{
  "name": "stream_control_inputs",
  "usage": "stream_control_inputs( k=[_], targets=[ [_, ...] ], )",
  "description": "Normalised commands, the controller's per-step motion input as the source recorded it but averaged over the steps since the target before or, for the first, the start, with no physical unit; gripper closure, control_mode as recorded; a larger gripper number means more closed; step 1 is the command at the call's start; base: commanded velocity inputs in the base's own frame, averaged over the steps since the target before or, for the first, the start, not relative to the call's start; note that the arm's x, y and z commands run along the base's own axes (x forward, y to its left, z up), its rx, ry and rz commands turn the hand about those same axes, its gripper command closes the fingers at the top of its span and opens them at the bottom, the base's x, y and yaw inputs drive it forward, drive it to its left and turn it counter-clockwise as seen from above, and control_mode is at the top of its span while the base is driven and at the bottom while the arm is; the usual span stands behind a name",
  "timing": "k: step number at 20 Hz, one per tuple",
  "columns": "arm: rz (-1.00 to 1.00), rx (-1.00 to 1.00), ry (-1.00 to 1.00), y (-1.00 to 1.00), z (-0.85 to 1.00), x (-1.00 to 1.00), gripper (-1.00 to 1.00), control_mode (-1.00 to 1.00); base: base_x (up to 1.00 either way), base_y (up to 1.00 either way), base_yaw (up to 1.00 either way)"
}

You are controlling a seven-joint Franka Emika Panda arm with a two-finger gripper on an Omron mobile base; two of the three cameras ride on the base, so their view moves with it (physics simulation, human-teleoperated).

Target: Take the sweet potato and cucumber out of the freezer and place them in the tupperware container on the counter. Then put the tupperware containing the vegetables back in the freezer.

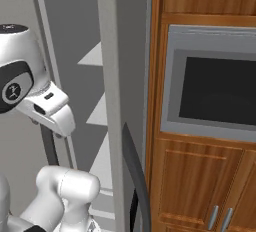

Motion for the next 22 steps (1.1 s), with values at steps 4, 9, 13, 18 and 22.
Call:
stream_control_inputs(
  k=[4,9,13,18,22],
  targets=[
    [0.02,0.00,-0.26,-0.11,0.49,0.28,-1.00,-1.00,0.00,0.00,0.00],
    [0.00,0.00,-0.34,0.00,0.55,0.13,-1.00,-1.00,0.00,0.00,0.00],
    [0.02,0.00,-0.29,-0.01,0.46,0.32,-1.00,-1.00,0.00,0.00,0.00],
    [0.04,0.00,-0.15,-0.04,0.34,0.72,-1.00,-1.00,0.00,0.00,0.00],
    [0.06,0.00,-0.05,0.00,0.25,0.84,-1.00,-1.00,0.00,0.00,0.00]
  ],
)
